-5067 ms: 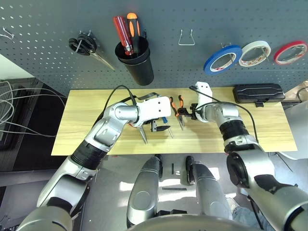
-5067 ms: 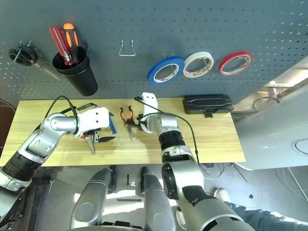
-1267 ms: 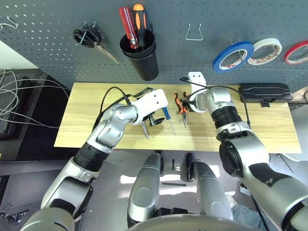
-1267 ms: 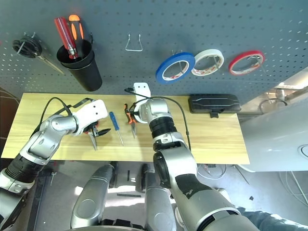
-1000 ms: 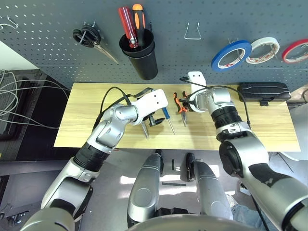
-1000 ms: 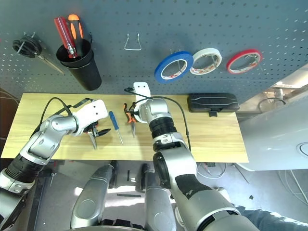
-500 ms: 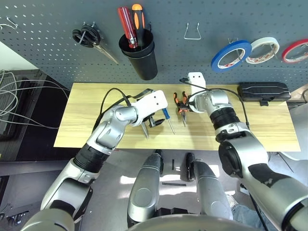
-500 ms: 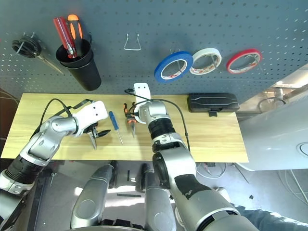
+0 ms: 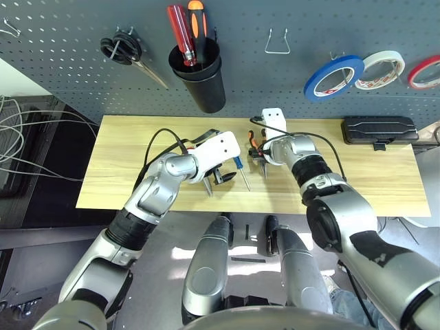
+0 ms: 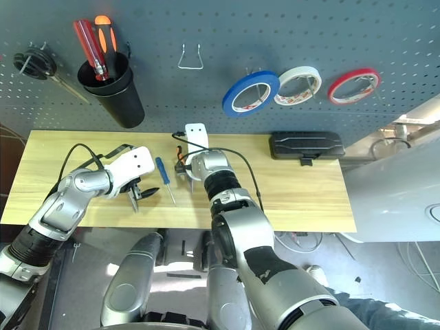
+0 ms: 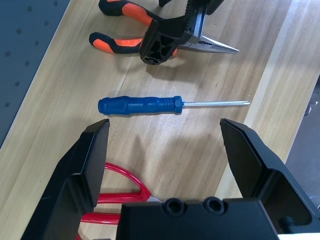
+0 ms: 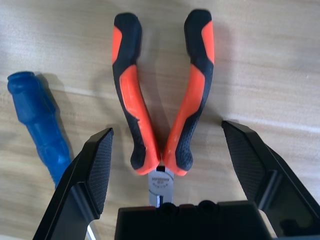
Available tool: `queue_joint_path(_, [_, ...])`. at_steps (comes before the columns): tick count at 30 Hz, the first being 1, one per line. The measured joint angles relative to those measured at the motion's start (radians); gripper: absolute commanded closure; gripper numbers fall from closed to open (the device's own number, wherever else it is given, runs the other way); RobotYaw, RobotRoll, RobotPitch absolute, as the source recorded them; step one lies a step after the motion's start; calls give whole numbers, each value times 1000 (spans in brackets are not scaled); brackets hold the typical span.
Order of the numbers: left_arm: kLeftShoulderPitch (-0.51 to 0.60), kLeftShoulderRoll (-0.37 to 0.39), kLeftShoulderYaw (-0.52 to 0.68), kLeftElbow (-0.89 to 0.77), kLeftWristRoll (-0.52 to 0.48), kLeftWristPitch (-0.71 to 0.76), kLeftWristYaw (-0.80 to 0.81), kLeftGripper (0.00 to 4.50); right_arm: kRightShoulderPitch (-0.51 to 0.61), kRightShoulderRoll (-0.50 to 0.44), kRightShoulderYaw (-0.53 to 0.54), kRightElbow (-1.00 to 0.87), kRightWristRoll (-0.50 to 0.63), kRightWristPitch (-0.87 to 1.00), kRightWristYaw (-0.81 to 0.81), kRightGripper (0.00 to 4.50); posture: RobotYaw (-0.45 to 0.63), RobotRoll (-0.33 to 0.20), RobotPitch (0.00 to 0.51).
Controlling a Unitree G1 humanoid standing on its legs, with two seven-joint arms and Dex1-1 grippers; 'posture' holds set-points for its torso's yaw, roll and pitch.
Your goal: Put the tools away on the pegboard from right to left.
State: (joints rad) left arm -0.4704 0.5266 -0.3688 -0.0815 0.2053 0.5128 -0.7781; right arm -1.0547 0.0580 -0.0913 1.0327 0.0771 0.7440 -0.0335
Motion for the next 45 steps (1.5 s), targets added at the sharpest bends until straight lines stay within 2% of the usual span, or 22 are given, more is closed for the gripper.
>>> queue_joint_path(3, [1,0,0,0,0,0,0,0,-3,0,0,2,-1,-3,-6,602,280,0,411])
queue_joint_path(8, [1,0,0,0,-1,0,0,0,-4,3,-1,-2,-1,11,-8,2390,277,0,408])
queue_joint_path(9, [1,0,0,0,-1,0,0,0,-4,4,-2,-4,-1,18,-8,2590,277,0,408])
queue_joint_path(15, [-9,-1,0,2,-1,-4,0,0,-1,-1,-2,-41,2,79,6,2621,268,0,394])
queue_joint_path(18, [-14,-9,4,2,-6,-7,2,0,31,-20,12,-124,3,153,50,2621,259,0,375])
queue_joint_path(20, [-5,-25,20,-2,-23,-11,7,0,76,-49,43,-219,4,213,101,2622,252,0,359])
queue_joint_path(26, [106,-41,118,-41,-113,-94,32,0,303,-227,179,-701,36,329,324,2622,217,0,321])
queue_joint_path(33, [174,-43,179,-47,-179,-254,56,0,415,-285,231,-1016,93,303,460,2622,188,0,299])
queue_joint_path(38, [175,-61,201,-25,-208,-354,65,0,435,-315,228,-1095,113,248,490,2622,172,0,290])
queue_joint_path(45, [137,-74,201,24,-213,-423,65,0,419,-320,189,-1088,121,133,502,2622,172,0,289])
